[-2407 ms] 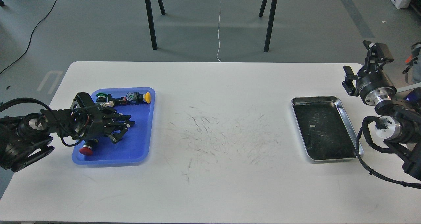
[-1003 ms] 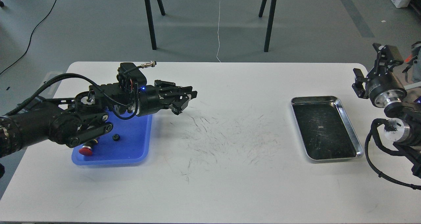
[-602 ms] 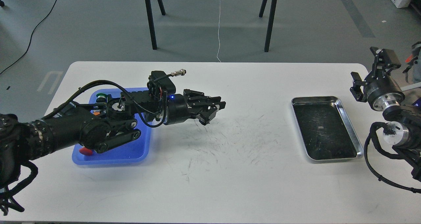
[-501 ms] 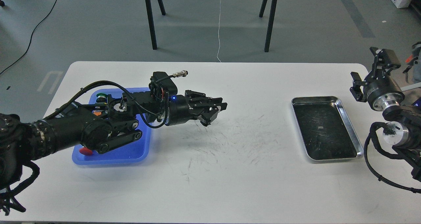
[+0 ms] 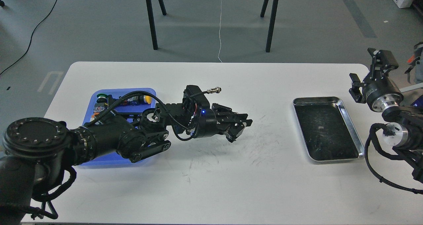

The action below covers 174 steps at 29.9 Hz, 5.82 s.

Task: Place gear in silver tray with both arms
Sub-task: 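Lift the gear and carry it toward the table center with left gripper, then lower the gear onto the table center and open the left gripper, then raise the left gripper away and extend the right gripper toward the gear, then lower the right gripper over the black gear on the table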

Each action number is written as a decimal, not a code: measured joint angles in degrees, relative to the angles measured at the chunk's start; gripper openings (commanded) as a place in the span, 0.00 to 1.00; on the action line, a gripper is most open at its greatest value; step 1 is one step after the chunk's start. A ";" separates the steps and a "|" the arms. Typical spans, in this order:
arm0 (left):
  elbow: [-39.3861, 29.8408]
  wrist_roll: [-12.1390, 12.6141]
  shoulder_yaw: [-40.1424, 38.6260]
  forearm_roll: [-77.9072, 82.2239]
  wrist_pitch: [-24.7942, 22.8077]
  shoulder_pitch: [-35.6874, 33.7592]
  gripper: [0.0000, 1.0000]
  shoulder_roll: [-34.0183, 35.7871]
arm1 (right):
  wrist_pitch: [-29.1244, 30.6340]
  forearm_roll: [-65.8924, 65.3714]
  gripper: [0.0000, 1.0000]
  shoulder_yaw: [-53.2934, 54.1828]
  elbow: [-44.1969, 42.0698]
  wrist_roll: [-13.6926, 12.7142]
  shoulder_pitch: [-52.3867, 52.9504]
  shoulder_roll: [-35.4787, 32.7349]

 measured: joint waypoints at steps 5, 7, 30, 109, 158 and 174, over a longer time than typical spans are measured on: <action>2.27 0.01 0.73 0.50 0.27 1.38 0.20 -0.67 | 0.00 0.00 0.99 -0.01 -0.07 0.00 0.19 0.15; 3.12 0.01 0.81 0.60 0.29 1.46 0.20 -0.71 | 0.00 0.00 0.99 0.00 -0.08 0.00 0.23 0.17; 9.01 0.01 3.24 0.51 0.85 2.45 0.20 -0.73 | -0.19 0.02 0.99 0.09 0.14 0.00 0.81 0.36; 5.51 0.00 -25.30 -56.70 -3.40 -3.23 1.00 0.20 | 4.49 -85.52 0.99 -38.91 5.70 0.01 26.11 8.56; -1.45 0.00 -32.06 -57.46 -11.83 13.29 1.00 18.21 | 4.51 -90.33 0.99 -48.47 4.14 0.00 28.85 19.21; -1.72 0.00 -32.47 -57.98 -11.89 13.44 1.00 18.27 | 3.67 -90.05 0.99 -47.83 -0.75 0.00 27.44 22.40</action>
